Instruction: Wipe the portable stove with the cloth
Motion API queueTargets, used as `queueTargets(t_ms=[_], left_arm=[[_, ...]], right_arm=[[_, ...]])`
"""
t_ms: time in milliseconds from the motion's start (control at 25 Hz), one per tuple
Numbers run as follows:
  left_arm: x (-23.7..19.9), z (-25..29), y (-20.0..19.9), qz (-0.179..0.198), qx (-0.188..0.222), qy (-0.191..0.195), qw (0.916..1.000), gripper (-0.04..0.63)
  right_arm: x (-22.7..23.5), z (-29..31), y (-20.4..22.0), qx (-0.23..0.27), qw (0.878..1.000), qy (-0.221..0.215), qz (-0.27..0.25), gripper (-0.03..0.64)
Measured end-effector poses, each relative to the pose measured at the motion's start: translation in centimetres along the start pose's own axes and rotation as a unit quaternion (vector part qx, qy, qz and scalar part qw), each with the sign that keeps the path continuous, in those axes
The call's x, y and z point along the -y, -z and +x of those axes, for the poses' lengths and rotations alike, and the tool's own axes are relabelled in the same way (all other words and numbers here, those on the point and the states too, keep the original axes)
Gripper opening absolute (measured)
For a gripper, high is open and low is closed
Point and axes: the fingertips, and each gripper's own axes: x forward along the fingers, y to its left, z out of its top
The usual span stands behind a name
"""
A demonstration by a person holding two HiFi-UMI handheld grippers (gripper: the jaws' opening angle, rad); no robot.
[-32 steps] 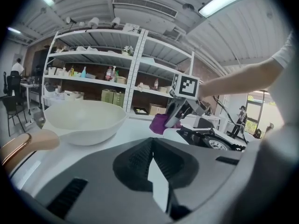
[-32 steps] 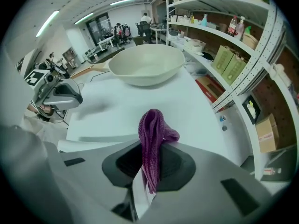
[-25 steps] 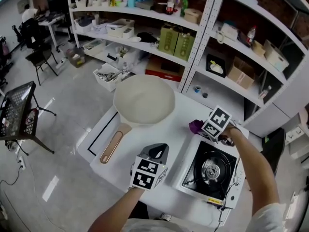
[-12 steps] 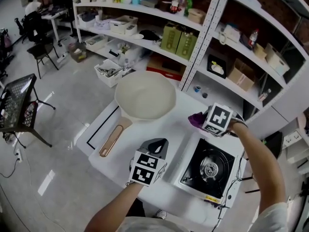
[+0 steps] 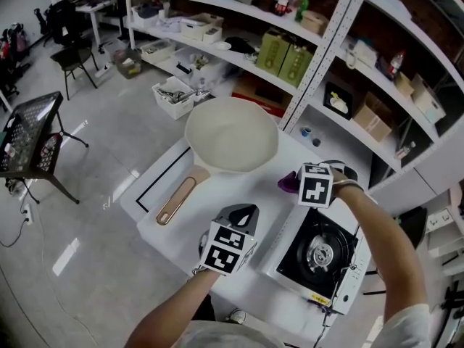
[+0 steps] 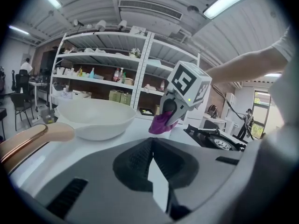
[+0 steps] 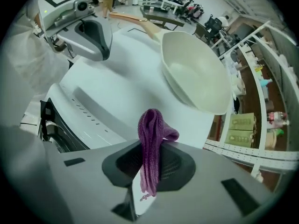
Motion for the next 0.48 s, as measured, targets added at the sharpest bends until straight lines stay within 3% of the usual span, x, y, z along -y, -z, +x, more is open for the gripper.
queueTargets(t_ms=[480], left_arm=[[0.0,-1.2,1.3,-0.016,0.001,-0.027,0.9995,0.005]], right_arm=[[-3.3,1.4,-1.2,-0.019,0.997,-0.05,-0.053,0.063]])
